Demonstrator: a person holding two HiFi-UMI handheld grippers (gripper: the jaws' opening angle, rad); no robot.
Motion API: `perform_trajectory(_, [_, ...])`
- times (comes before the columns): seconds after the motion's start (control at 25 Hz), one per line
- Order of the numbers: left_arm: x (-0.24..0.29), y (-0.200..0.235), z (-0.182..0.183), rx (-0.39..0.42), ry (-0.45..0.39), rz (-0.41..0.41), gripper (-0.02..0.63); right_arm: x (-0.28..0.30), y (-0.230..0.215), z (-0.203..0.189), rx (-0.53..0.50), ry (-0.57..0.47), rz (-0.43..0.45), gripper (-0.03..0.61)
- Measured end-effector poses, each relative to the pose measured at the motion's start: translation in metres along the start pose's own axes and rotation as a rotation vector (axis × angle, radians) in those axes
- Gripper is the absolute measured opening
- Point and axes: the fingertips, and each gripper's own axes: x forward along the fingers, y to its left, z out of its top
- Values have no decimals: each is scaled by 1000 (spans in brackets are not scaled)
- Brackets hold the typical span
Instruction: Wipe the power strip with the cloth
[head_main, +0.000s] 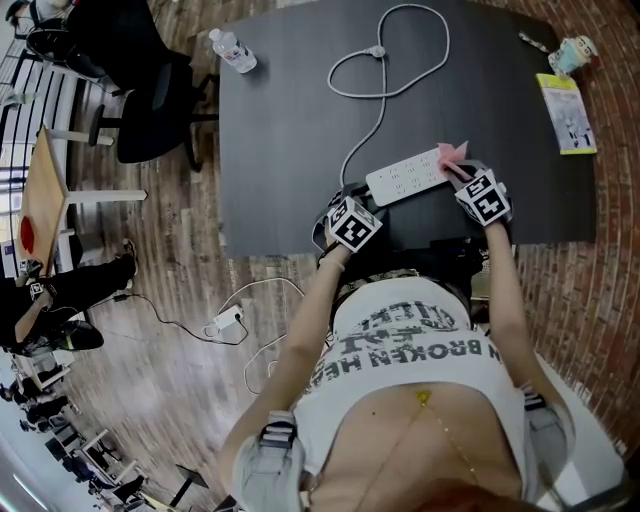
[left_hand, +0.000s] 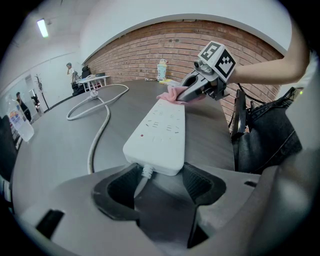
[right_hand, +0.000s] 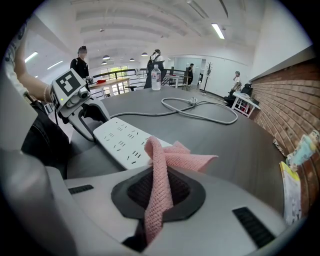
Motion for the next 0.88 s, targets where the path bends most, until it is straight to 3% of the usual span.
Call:
perform_trajectory(0.68, [-9, -2, 9, 17, -26, -3, 268, -2, -4, 0, 33, -38, -38, 17])
perform_trajectory(0.88, [-31, 0, 34, -4, -128, 30, 268, -11, 1, 9, -3, -58, -52, 17])
